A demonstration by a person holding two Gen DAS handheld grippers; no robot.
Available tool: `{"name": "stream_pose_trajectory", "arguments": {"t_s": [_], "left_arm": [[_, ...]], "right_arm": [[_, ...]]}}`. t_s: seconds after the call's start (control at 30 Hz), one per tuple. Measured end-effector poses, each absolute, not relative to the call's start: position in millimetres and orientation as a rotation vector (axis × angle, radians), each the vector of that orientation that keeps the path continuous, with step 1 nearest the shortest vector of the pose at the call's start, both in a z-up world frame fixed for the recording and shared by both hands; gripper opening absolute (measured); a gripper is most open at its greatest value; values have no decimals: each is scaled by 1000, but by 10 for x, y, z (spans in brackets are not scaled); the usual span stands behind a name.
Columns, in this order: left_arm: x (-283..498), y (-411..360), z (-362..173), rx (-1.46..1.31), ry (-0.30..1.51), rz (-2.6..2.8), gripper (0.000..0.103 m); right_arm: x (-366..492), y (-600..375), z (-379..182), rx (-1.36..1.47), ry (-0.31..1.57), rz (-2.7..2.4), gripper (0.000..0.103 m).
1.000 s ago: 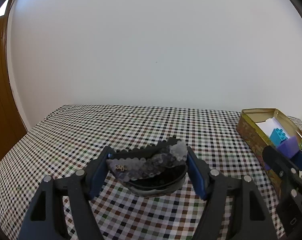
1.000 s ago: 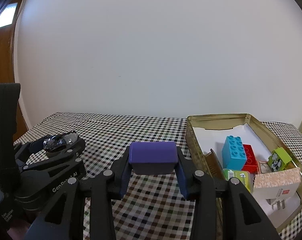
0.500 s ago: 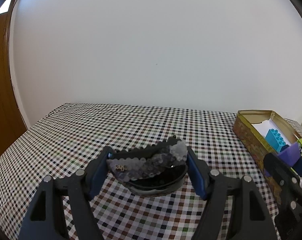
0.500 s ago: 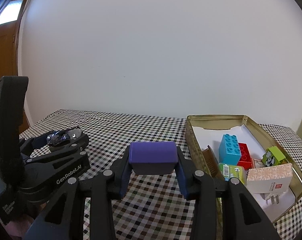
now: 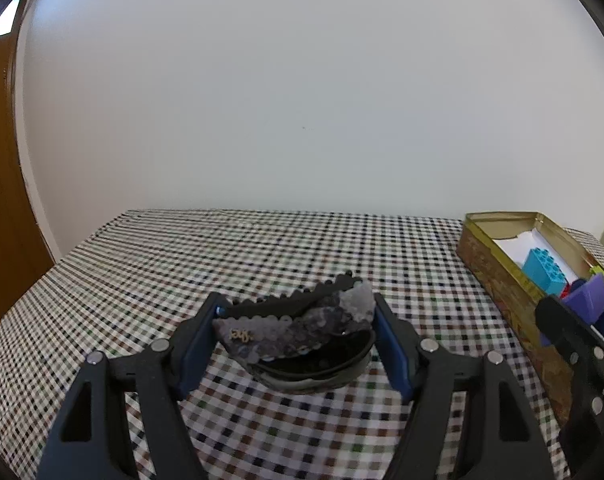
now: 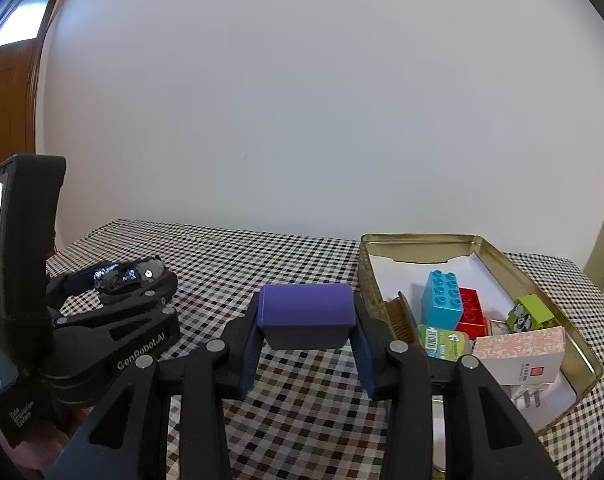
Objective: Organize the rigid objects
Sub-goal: 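Lift the purple block with the right gripper while the left lifts the grey object toward the tin, then carry the purple block with the right gripper while the left carries the grey object over the tin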
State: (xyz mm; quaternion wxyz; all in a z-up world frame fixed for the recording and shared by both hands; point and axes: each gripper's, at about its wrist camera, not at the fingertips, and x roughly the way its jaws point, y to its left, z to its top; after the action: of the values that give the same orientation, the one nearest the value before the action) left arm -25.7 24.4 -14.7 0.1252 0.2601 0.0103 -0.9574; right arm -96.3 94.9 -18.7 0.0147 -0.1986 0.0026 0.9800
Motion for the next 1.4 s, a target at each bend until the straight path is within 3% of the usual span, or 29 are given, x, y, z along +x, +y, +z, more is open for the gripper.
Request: {"name": "stream_pose_trajectory", "arguments": {"t_s": [1.4], "left_arm": [[-290,943,-111,772,25,-2892,72]], "right_arm": [[-685,1729,-118,-458,98,3001,43]]}}
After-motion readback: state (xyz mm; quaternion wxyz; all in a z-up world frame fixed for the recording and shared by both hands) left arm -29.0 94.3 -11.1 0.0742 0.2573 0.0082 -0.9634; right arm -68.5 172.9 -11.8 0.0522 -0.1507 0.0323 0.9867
